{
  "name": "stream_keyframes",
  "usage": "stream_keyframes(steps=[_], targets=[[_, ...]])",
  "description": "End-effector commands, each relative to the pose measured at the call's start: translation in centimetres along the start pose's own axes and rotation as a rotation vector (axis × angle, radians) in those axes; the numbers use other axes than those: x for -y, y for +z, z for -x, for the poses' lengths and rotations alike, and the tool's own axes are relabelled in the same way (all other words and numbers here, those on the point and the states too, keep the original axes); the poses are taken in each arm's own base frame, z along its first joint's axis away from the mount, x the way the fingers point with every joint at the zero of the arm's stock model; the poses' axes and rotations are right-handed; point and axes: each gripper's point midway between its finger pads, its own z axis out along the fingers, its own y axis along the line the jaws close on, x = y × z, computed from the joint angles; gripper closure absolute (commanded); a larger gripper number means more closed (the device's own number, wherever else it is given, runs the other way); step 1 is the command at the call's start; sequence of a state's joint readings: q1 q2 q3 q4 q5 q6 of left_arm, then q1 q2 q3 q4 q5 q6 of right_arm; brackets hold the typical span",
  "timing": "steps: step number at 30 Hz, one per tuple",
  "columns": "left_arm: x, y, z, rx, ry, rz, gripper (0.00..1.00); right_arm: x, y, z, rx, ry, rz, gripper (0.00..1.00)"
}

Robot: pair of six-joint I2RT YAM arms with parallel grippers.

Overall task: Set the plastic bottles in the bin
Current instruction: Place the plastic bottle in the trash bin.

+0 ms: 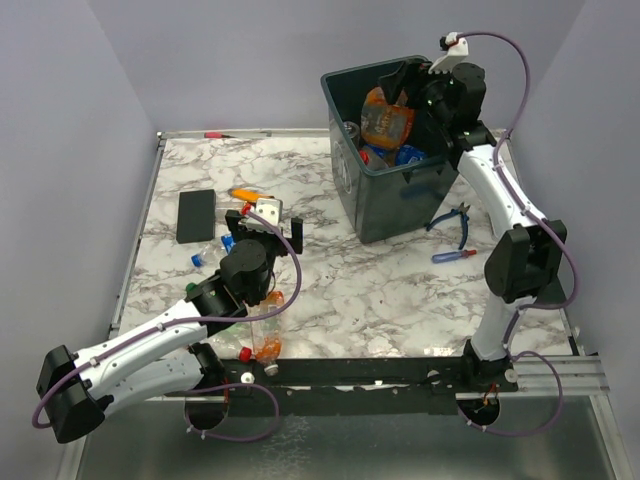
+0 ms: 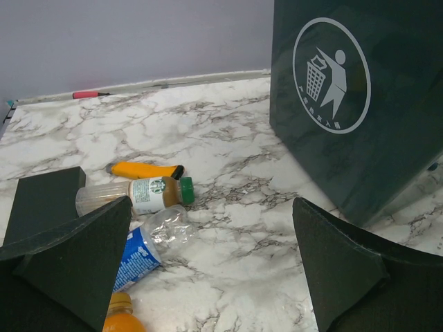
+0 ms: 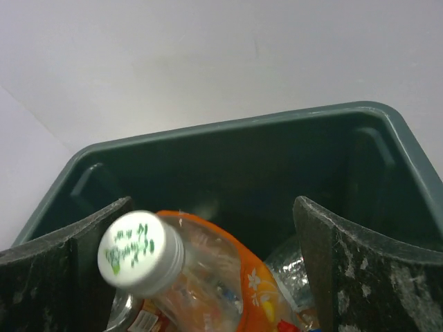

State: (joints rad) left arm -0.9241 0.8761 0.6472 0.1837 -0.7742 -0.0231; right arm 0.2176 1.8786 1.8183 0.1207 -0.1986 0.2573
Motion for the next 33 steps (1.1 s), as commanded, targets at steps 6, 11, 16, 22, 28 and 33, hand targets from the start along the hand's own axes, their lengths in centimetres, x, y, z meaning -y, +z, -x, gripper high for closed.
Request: stream_keyframes(steps=[6,11,16,22,28,33], targets=[[0.5,0.0,-0.3,-0.008,0.001,-0.023,0.01,-6.1,-7.8,8.7,0.111,0.039,0.034,0.02],[0.7,0.0,-0.4,-0.011,-0.004,-0.034,0.01,-7.0,-11.9,7.8,0.061,0.058,0.033,0.19],[0.8,0.1,-0.4,-0.014,-0.006,-0.036,0.01,-6.5,-16.6,6.1,0.032,0.123,-0.027,0.26],[0.5,0.0,-0.4,-0.013,-0.007,-0.023,0.01,-1.0,-24.0,3.7,0.042,0.174,-0.380,0.10],[0.6,0.0,-0.6,-0.018,-0.005,-0.026,0.01,-1.8,-29.3,3.7,0.111,0.255,-0.374,0.08],[0.8,0.1,-0.8,-0.023,-0.005,-0.028,0.01,-2.5,-32.7,3.2,0.139,0.294,-0.350,0.09]])
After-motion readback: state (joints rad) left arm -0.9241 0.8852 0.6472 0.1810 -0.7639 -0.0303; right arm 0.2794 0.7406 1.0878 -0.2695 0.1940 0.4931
